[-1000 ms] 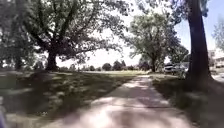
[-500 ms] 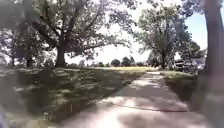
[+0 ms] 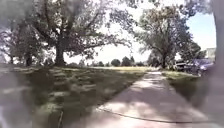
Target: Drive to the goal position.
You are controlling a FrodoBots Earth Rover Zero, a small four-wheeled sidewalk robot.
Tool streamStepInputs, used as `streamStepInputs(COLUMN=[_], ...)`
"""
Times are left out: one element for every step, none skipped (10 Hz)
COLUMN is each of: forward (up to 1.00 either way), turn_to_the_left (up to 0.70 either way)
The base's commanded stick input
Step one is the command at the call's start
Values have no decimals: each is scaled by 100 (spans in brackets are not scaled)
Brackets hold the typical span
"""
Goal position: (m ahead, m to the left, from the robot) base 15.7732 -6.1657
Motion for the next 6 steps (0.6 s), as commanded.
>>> streamStepInputs(forward=[70, 70, 70, 70, 70, 70], turn_to_the_left=[0, 0, 0, 0, 0, -14])
